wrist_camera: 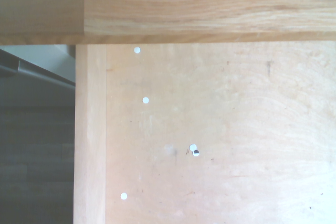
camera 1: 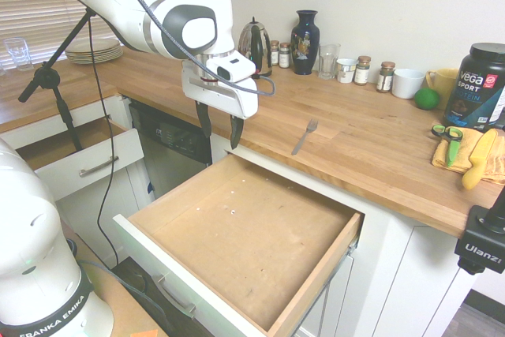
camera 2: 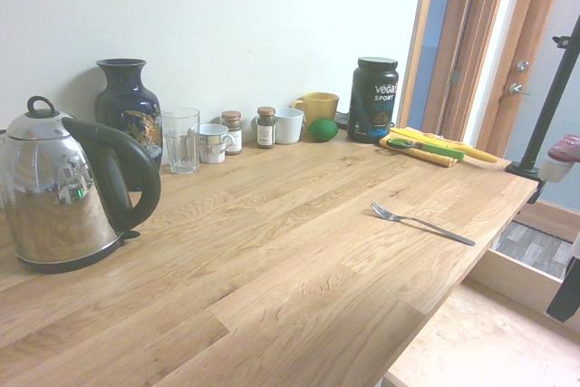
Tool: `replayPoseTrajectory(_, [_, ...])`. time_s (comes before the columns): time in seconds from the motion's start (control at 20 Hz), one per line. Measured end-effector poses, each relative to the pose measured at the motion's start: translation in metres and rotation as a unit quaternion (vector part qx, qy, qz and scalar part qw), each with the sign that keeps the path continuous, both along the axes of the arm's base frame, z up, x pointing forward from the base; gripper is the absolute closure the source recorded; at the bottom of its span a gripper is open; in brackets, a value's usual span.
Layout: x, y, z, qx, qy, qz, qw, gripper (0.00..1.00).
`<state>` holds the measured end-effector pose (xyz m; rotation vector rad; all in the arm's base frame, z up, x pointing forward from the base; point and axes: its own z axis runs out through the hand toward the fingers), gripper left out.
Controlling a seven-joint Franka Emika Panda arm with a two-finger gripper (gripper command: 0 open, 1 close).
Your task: Put fork in the drawer
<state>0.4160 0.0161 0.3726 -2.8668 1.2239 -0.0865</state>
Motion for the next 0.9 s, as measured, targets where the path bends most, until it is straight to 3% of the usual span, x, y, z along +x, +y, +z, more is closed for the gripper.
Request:
replayPoseTrajectory(0.4, [0.012,-0.018,0.005,-0.01,-0.003,0.05,0.999,0.0])
replayPoseTrajectory(0.9, [0.125,-0.057,0.019,-0.019,0.006,0.064,0.998,0.0])
